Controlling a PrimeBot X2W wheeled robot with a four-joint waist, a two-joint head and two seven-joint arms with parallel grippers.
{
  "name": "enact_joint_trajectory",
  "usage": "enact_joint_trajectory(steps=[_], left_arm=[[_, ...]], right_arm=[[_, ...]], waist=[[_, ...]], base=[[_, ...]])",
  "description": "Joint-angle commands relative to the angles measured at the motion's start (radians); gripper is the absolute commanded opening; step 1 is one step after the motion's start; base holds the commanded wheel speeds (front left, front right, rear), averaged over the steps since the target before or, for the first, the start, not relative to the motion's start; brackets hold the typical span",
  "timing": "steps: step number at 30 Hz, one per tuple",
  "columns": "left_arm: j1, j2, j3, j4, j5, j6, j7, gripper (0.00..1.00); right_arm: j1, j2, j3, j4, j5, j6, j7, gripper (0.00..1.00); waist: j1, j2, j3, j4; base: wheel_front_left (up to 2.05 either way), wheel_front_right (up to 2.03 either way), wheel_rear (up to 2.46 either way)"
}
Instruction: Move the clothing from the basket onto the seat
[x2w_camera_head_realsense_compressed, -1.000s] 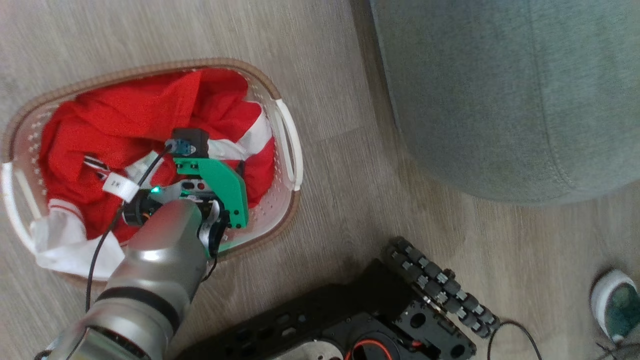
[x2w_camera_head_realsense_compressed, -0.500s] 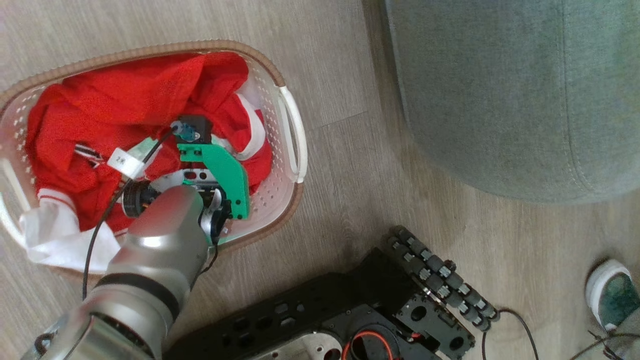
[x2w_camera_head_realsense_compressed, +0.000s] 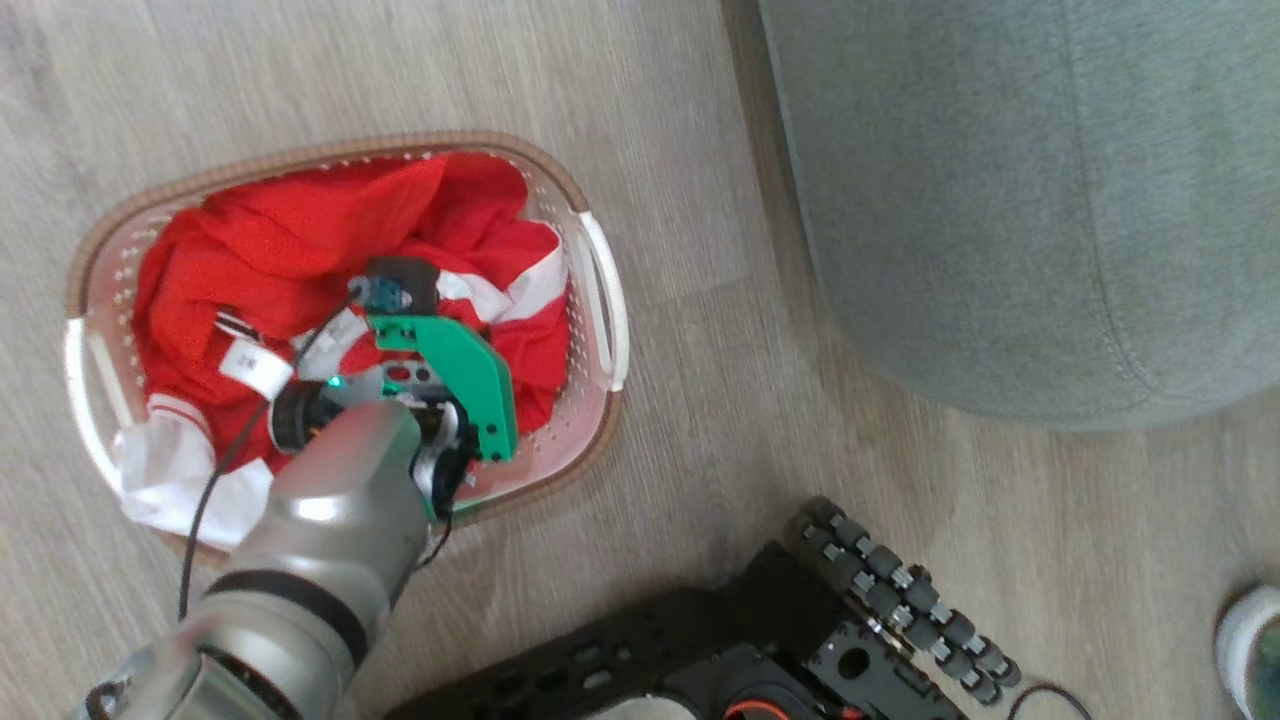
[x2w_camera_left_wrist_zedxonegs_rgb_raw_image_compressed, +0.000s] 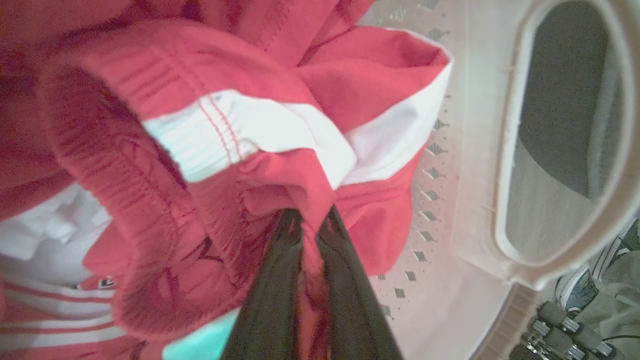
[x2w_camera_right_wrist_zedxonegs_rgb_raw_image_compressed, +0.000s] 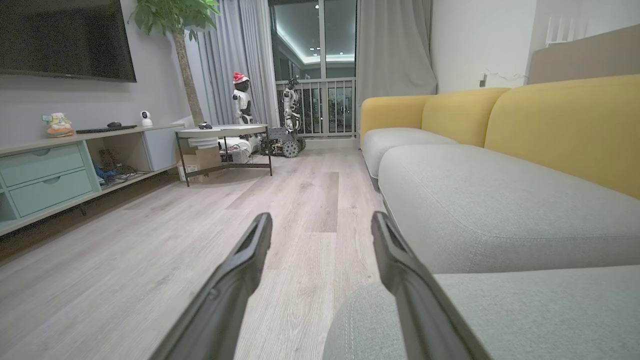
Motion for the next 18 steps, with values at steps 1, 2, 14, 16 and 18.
enact_joint_trajectory(steps=[1, 2, 14, 16, 18], left_arm=[[0.047, 0.001, -0.006, -0.025, -0.015, -0.004, -0.02, 0.0], [0.054, 0.001, -0.014, -0.031, -0.022, -0.005, -0.028, 0.0], [0.13, 0.001, -0.079, -0.07, -0.11, -0.032, -0.139, 0.0], [0.143, 0.001, -0.088, -0.069, -0.119, -0.039, -0.165, 0.0], [0.154, 0.001, -0.098, -0.073, -0.123, -0.047, -0.196, 0.0]], right_arm=[[0.06, -0.022, 0.0, -0.017, -0.006, 0.0, -0.005, 1.0], [0.066, -0.024, 0.0, -0.012, -0.008, 0.0, -0.005, 1.0], [0.161, -0.038, 0.011, 0.041, -0.036, 0.0, -0.005, 1.0], [0.18, -0.034, 0.012, 0.049, -0.04, 0.0, -0.005, 1.0], [0.201, -0.031, 0.015, 0.059, -0.047, 0.0, -0.005, 1.0]], waist=[[0.0, -0.0001, -0.046, 0.013], [0.0, -0.0001, -0.062, 0.016], [0.0, -0.0001, -0.277, 0.077], [0.0, -0.0001, -0.32, 0.09], [0.0, -0.0001, -0.366, 0.104]], base=[[0.0, 0.0, 0.0], [0.0, 0.0, 0.0], [0.0, 0.0, 0.0], [0.0, 0.0, 0.0], [0.0, 0.0, 0.0]])
